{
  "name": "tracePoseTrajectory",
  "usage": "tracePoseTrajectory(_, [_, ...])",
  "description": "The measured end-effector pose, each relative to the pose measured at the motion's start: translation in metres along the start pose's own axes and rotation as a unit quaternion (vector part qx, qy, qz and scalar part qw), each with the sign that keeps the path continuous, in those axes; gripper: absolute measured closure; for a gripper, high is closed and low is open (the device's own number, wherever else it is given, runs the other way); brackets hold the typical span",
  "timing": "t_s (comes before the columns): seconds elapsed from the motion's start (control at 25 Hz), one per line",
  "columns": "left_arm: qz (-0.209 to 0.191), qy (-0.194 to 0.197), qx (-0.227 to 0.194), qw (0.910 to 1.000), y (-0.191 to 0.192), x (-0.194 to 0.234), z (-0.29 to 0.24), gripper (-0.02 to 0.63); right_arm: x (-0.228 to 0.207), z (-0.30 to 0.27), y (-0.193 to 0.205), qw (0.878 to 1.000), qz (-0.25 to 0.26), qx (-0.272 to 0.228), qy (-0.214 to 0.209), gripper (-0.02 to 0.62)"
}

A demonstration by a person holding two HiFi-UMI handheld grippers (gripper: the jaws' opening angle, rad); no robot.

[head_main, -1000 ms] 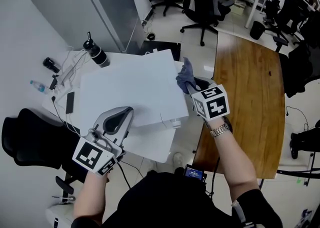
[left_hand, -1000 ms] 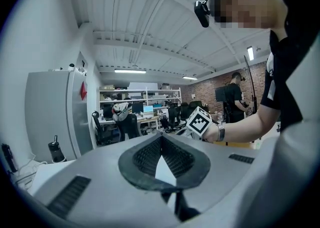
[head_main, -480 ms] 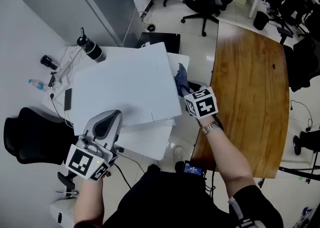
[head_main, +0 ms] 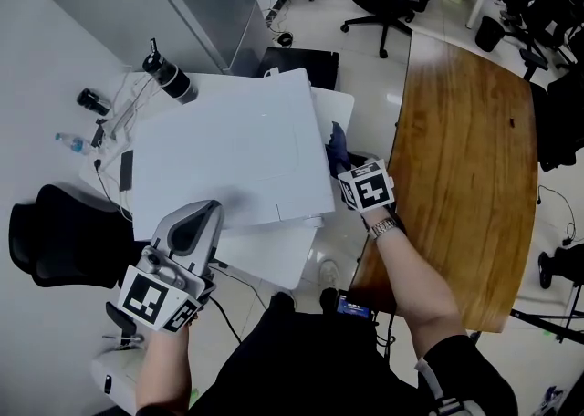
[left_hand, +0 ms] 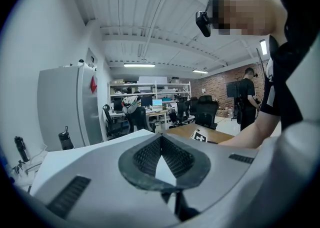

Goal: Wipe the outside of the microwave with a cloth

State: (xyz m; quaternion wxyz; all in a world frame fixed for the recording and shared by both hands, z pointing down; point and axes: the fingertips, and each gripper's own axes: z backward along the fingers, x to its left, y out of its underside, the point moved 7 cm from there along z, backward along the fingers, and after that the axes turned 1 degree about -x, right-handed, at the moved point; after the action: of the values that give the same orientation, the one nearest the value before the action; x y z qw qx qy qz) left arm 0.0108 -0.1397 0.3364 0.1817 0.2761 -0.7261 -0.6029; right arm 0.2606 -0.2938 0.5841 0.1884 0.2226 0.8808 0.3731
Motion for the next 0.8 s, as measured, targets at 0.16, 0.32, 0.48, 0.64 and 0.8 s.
tracePoseTrajectory(0.16, [0.003,-0.008,0.002,1.0,0.001,0.001,0.001,0.601,-0.003,-0.011,0.008,1.0,0.0,0.018,-0.001,0.499])
tracePoseTrajectory(0.32, [0.006,-0.015,0.006,0.9999,0.003,0.001,0.002,0.601,-0.005,-0.021,0.015,0.999,0.001,0.039,0.002,0.5])
tracePoseTrajectory(0.48, [0.005,-0.019,0.008,0.9998,0.005,0.001,0.005,0.601,-0.007,-0.027,0.025,0.998,0.001,0.063,0.009,0.499])
tracePoseTrajectory(0.64, [0.008,-0.02,0.009,0.9997,0.008,0.004,0.009,0.601,-0.008,-0.026,0.032,0.997,-0.004,0.075,0.019,0.499])
tracePoseTrajectory(0.8, [0.014,-0.017,0.003,0.9998,0.011,0.006,0.015,0.601,-0.011,-0.014,0.033,0.997,-0.009,0.07,0.04,0.499])
